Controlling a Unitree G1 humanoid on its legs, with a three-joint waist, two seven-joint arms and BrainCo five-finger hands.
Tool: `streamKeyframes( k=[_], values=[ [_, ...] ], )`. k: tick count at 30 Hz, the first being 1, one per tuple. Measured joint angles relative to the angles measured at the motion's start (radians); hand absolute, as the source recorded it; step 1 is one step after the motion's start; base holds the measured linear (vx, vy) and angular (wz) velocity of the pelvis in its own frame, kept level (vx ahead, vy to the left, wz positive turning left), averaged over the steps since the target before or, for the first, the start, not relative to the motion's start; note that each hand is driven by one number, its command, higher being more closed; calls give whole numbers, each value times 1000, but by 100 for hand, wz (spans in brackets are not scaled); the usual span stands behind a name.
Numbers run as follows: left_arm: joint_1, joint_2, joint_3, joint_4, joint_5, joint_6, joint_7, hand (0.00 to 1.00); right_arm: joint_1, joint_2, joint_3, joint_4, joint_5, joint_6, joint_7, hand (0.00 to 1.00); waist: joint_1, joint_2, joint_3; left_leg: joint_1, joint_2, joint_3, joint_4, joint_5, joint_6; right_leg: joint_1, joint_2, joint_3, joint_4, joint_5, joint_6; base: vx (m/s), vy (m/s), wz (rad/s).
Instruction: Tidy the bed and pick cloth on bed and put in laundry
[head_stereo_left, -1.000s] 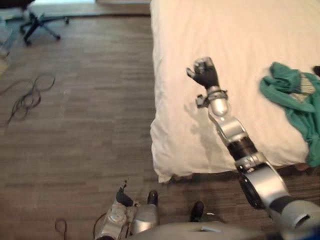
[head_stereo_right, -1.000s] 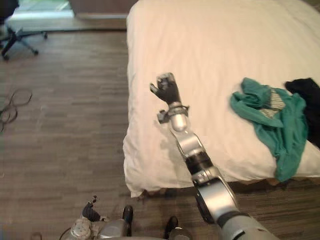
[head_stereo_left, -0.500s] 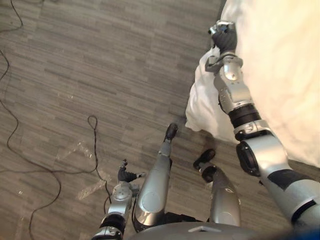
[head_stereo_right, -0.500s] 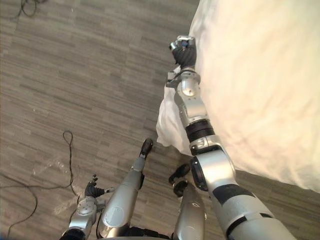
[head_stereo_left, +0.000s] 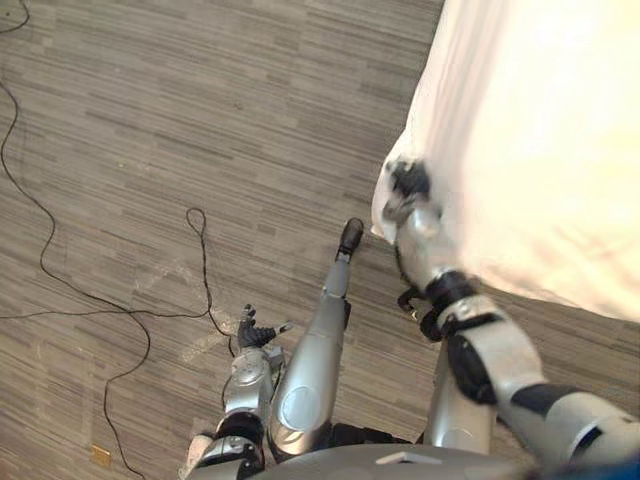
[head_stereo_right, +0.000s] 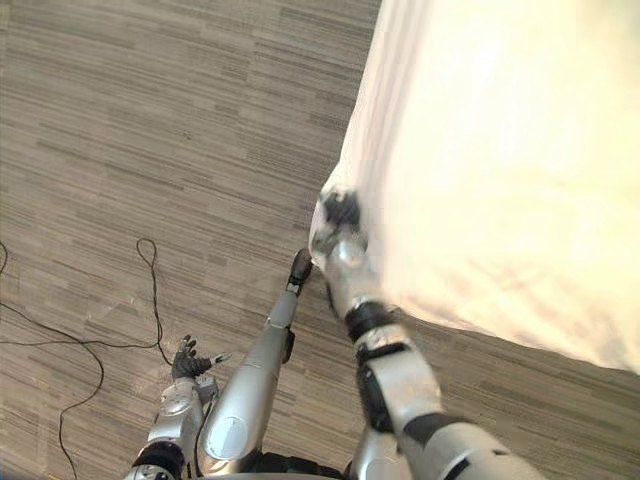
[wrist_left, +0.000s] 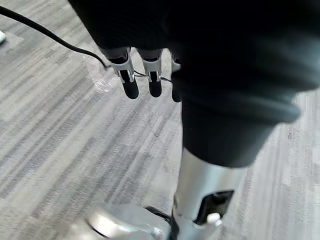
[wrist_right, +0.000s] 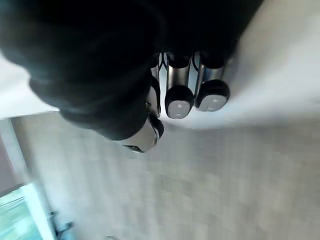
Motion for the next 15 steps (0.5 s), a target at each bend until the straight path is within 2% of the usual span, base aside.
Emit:
streamKeyframes(
  k=[2,4,6,8,11,12,15],
  values=[
    [-16,-18,1,0,0,4,-5,0,82,12,2,-1,-1,6,30,100,-2,-14,-5,38,-1,33,30,-29,8,42,5,28,-16,4,7,-22,46,-42],
    [-16,-22,23,-2,0,7,-15,0,187,28,-74,0,11,15,23,100,-29,-40,-18,72,1,64,50,-52,17,76,11,51,-36,9,15,-42,57,-53],
    [-16,-18,60,-1,-3,24,-21,0,337,14,-201,18,51,33,-12,100,-82,-86,-43,103,10,107,59,-76,20,98,26,83,-63,25,21,-25,55,-56],
    [-21,-15,67,-1,-5,29,-28,0,463,-41,-270,-4,84,37,-29,100,-108,-105,-50,134,22,137,63,-92,23,126,42,102,-92,41,22,11,30,-57],
    [-12,-3,68,0,-6,45,-35,0,611,-67,-345,-54,123,37,-35,100,-128,-125,-58,225,42,191,75,-117,25,204,67,139,-125,51,26,52,-20,-69],
    [0,9,68,0,-6,47,-35,0,659,-68,-367,-67,128,38,-34,100,-130,-132,-83,262,52,220,75,-132,20,226,80,161,-134,51,26,64,-61,-70],
    [31,18,67,3,-4,52,-42,0,727,-73,-437,-90,163,46,-33,100,-143,-129,-169,321,75,267,72,-160,14,267,110,194,-164,51,27,94,-57,-56]
  ],
)
